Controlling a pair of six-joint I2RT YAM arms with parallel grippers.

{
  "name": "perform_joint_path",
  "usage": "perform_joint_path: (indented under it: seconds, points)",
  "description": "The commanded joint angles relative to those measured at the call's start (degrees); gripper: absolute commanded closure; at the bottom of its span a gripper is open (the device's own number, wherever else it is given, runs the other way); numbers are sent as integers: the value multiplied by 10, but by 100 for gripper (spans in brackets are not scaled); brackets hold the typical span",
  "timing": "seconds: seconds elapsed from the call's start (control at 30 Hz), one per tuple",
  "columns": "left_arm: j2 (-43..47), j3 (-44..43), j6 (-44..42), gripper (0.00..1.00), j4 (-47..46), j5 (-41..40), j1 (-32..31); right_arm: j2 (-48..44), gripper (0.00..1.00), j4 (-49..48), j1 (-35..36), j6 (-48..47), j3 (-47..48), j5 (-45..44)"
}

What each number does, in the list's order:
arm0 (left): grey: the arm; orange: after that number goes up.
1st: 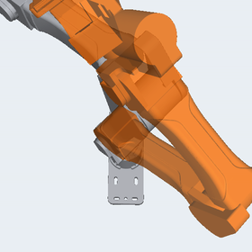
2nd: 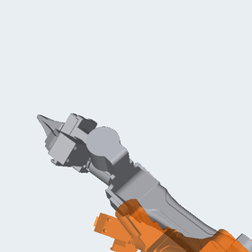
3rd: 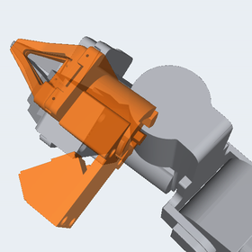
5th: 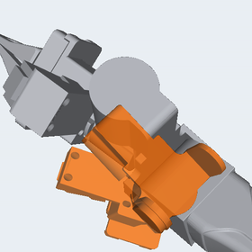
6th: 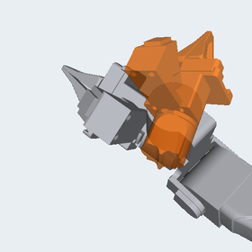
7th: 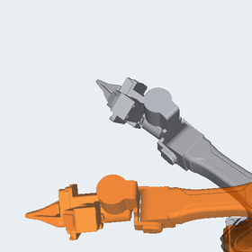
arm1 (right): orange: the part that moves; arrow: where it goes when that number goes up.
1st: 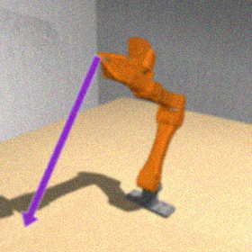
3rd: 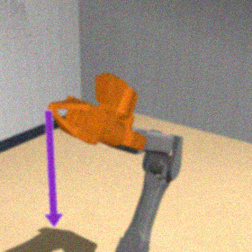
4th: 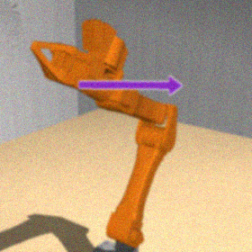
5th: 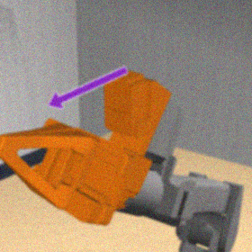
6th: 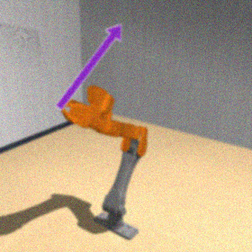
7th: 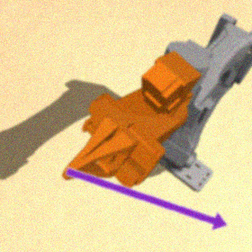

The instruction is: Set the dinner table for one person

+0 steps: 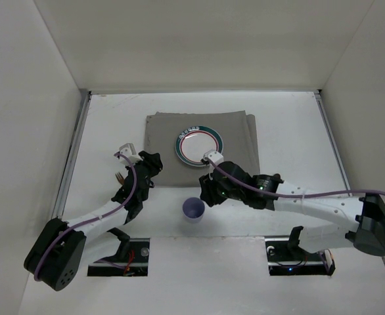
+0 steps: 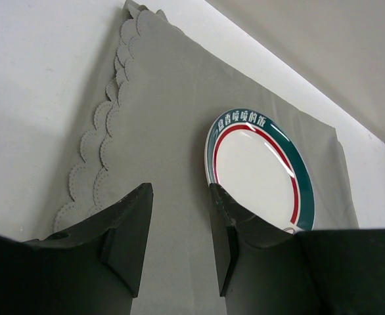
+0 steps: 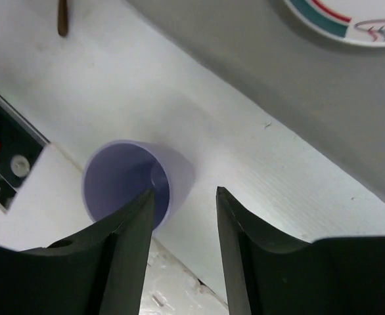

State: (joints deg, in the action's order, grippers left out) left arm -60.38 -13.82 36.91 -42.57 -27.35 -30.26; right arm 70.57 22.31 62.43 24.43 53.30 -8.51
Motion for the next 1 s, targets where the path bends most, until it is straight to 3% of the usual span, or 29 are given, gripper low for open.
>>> perform_joint_path:
  seconds: [0.0, 0.27, 0.5, 0.6, 0.8, 0.97]
  points:
    - [11, 1, -3, 62, -24, -12, 0, 22, 51, 21, 24, -34, 33, 9]
    - [2, -2, -2, 62, -28, -10, -5, 74, 53, 14, 33, -36, 45, 16]
    - [6, -1, -1, 62, -25, -9, 0, 118, 88, 18, 32, -43, 74, -3]
    - [9, 1, -3, 62, -26, -12, 0, 81, 93, 19, 25, -47, 88, -13]
    - [-4, -2, 1, 61, -30, -9, -7, 8, 93, -84, -108, -40, 96, -40]
    - [-2, -3, 1, 61, -26, -7, -7, 80, 94, -138, -264, -1, 145, -44]
